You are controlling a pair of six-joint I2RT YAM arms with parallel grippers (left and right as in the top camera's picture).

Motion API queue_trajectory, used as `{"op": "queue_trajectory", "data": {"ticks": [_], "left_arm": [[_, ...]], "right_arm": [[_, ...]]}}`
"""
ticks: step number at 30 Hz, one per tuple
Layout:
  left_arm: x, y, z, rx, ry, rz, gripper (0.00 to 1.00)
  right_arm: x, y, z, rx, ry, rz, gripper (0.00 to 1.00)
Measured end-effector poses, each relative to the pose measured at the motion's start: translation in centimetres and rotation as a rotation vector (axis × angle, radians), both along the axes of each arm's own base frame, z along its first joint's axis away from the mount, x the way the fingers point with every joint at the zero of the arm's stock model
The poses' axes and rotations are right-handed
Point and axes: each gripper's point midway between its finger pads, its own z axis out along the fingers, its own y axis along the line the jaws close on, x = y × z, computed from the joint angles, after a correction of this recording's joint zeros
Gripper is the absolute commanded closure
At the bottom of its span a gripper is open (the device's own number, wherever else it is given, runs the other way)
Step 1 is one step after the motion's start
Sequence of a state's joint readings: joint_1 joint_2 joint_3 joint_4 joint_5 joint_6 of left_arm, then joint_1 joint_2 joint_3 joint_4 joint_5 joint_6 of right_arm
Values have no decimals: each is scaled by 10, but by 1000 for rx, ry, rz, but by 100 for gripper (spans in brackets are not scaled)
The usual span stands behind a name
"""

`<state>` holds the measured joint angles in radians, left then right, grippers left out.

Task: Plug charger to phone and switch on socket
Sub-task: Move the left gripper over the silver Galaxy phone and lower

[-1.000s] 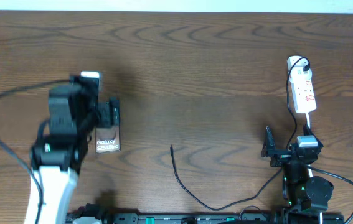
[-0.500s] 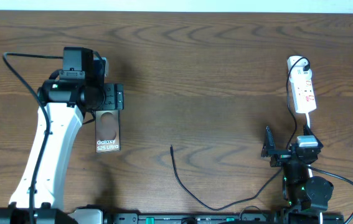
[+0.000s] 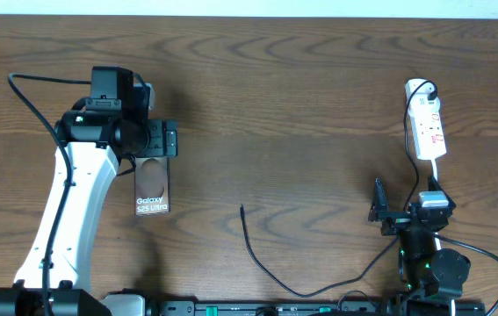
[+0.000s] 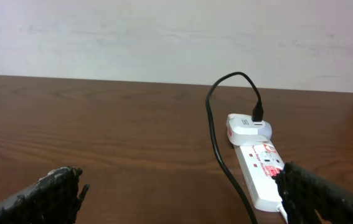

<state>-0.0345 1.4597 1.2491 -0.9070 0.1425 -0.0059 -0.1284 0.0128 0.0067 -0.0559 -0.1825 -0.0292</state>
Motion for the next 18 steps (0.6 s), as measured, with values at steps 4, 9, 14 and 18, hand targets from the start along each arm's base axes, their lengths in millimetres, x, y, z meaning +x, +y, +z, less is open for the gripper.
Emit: {"op": "queue_trajectory", "data": {"ticks": [4,9,14,18], "left_arm": [[-10,0,-4,-5,43,13,5],[-15,0,-13,-14,99,45,4],[-14,2,-37,-2,180,58,4],[-14,7,-55,30,239,76,4]], "right_arm": [[0,0,0,0,0,0,1],[0,0,0,0,0,0,1],[0,0,0,0,0,0,1],[0,0,0,0,0,0,1]]}}
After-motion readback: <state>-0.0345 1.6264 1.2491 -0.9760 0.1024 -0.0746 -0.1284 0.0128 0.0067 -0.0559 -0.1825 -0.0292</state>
